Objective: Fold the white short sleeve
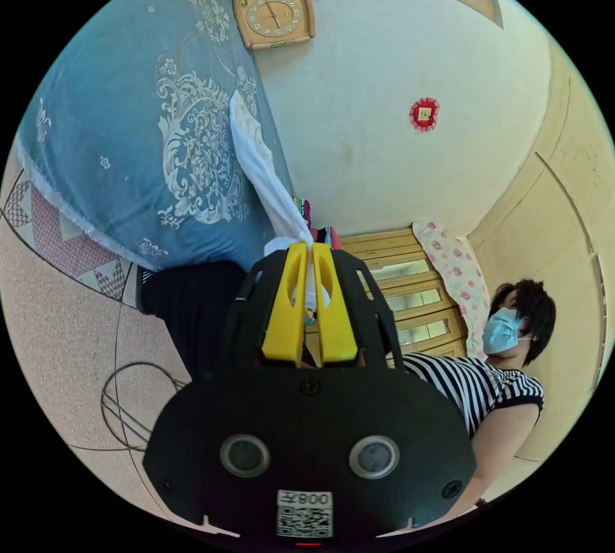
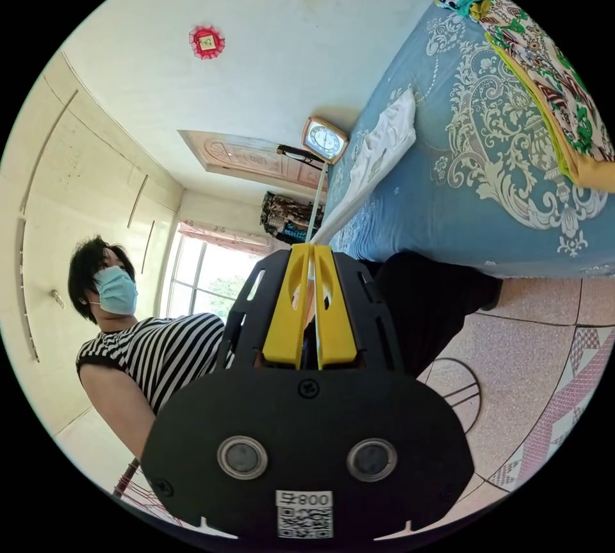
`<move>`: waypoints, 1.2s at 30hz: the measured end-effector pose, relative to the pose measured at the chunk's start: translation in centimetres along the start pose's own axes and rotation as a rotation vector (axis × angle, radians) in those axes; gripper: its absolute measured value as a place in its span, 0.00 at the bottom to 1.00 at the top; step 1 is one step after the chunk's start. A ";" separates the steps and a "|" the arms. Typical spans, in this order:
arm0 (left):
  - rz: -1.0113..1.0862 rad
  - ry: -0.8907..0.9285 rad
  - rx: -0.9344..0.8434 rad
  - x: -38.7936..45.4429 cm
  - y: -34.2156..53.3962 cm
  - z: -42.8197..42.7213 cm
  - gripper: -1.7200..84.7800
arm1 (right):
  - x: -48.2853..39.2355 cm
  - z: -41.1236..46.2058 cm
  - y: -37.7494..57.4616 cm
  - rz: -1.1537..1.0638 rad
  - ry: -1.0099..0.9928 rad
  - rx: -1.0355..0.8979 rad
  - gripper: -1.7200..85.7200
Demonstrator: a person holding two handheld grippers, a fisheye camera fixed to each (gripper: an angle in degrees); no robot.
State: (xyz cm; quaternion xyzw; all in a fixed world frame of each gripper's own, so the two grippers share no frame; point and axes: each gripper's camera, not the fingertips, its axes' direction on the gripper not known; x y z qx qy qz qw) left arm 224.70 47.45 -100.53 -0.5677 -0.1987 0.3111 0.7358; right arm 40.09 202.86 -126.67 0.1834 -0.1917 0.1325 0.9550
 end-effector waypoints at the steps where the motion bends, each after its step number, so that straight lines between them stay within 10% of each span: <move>1: -0.002 0.004 -0.003 0.1 0.5 -0.1 0.04 | -0.4 -0.1 0.9 -0.004 -0.006 -0.007 0.03; 36: -0.033 0.094 0.025 2.9 4.3 0.7 0.02 | -0.4 0.0 1.0 -0.024 -0.060 0.022 0.03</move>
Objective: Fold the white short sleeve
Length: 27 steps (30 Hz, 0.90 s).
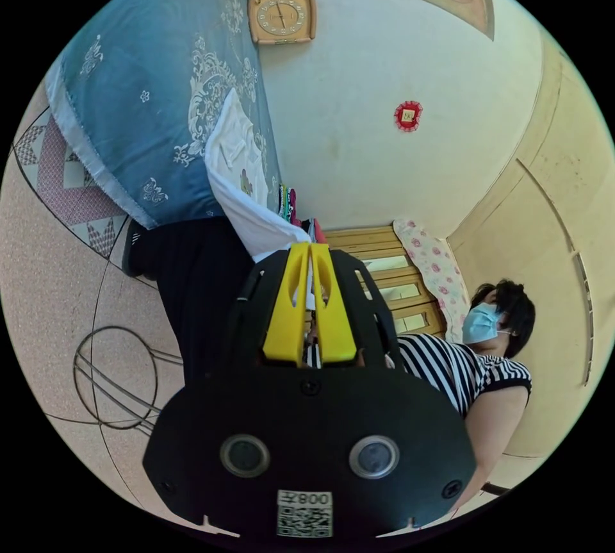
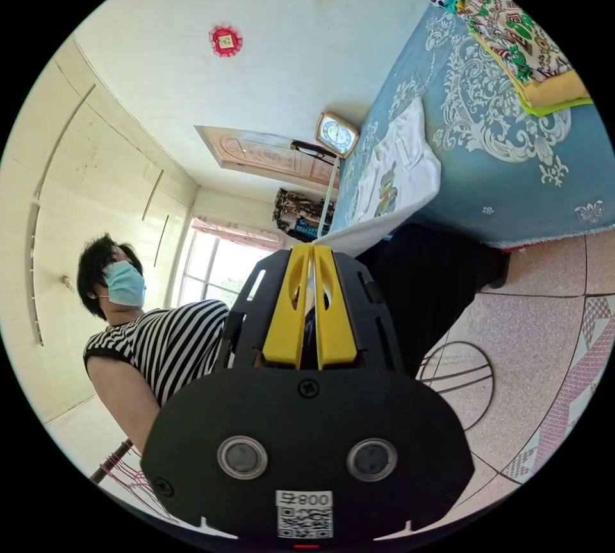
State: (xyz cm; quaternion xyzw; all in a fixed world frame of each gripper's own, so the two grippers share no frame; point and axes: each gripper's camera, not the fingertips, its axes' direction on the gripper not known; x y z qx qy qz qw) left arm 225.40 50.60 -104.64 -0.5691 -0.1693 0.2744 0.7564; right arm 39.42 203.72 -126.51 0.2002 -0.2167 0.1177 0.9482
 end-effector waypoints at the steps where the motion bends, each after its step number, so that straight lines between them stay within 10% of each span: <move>1: 0.002 0.002 0.002 0.0 -0.5 0.2 0.02 | 0.3 0.2 -1.3 -0.003 -0.008 0.009 0.03; 27: 0.050 -0.129 -0.007 -5.8 -40.1 23.6 0.02 | 20.4 16.5 -49.3 0.126 0.134 -0.081 0.03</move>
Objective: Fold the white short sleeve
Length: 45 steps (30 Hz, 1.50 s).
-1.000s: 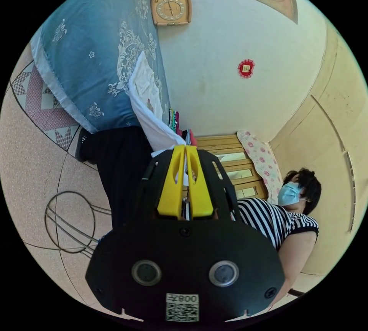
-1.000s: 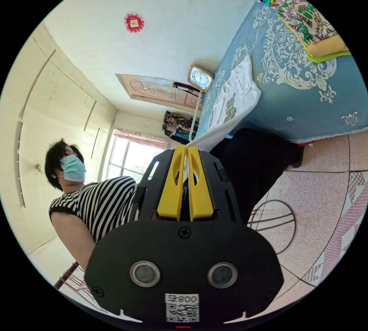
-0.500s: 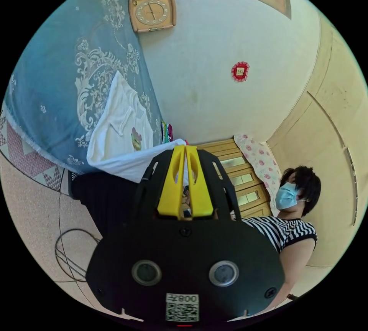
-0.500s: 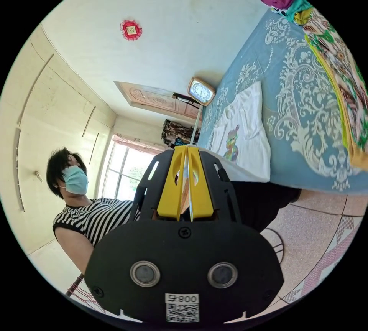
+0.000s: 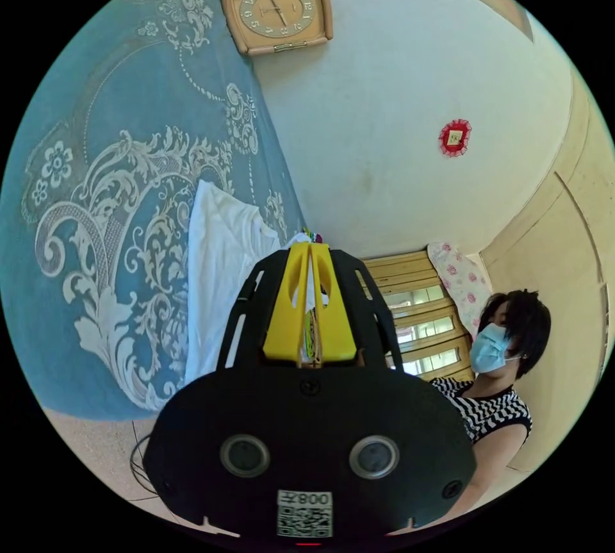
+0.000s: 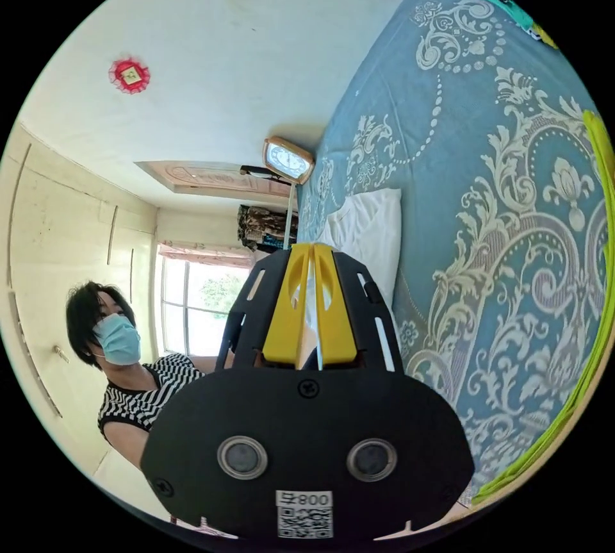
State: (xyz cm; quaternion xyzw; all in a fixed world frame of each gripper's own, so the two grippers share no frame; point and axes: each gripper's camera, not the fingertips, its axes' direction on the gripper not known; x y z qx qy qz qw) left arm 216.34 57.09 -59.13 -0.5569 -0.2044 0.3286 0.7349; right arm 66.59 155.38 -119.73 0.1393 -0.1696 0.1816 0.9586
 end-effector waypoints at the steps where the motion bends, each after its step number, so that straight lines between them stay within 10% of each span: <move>1: -0.002 -0.003 0.000 -0.3 -0.7 0.5 0.02 | 1.1 0.9 -1.9 0.006 0.003 -0.007 0.03; 20: -0.013 -0.194 0.140 -6.1 -13.2 15.5 0.09 | 12.6 14.1 -18.1 0.048 0.240 0.028 0.07; 33: 0.637 -0.837 -0.628 -0.2 -9.4 42.5 0.03 | 8.1 45.5 -14.6 -0.850 1.075 -0.553 0.02; 45: 0.627 -0.925 -0.403 0.6 -14.6 47.7 0.02 | 13.9 50.1 -21.4 -0.766 1.074 -0.470 0.02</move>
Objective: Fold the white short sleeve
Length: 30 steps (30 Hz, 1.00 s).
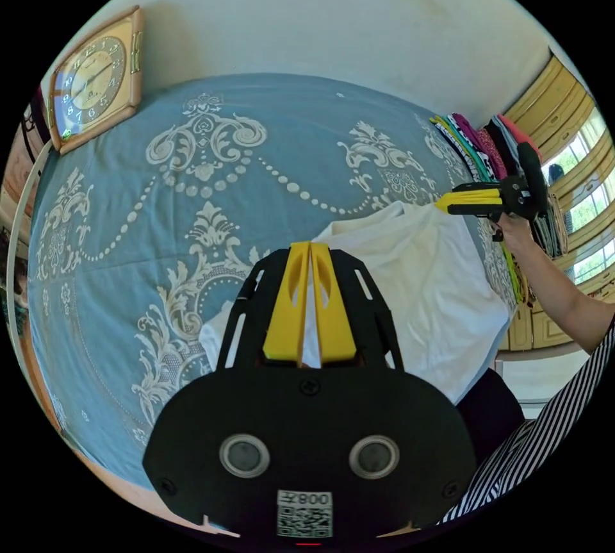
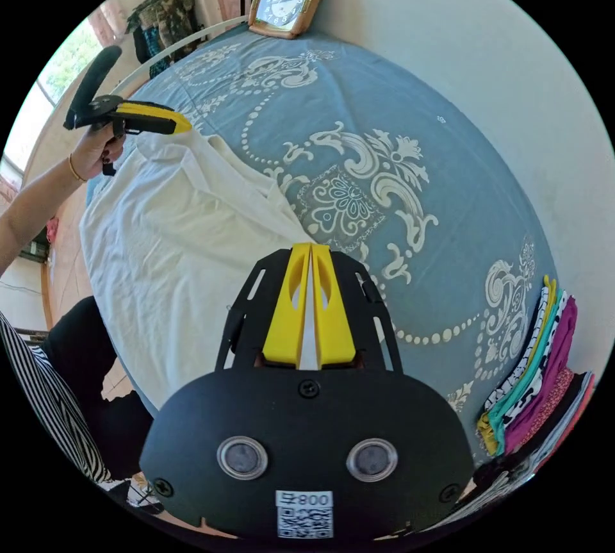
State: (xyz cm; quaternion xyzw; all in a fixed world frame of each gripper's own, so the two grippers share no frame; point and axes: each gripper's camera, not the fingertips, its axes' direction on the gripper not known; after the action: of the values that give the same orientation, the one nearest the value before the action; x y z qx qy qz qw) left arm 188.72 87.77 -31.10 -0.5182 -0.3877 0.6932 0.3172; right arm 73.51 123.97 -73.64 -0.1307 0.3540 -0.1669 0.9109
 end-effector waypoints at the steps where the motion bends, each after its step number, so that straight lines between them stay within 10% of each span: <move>1: -0.003 -0.005 0.011 0.1 0.1 -0.1 0.02 | 0.3 0.3 0.3 0.025 -0.020 0.012 0.02; 30: 0.104 -0.152 -0.057 3.0 3.7 1.6 0.02 | -6.3 8.9 -3.8 -0.149 -0.157 0.048 0.02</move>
State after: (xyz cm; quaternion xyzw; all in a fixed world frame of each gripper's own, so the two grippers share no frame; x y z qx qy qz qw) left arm 186.25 88.15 -35.49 -0.4924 -0.4027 0.7348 0.2353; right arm 74.48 124.06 -62.18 -0.1475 0.2666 -0.2321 0.9238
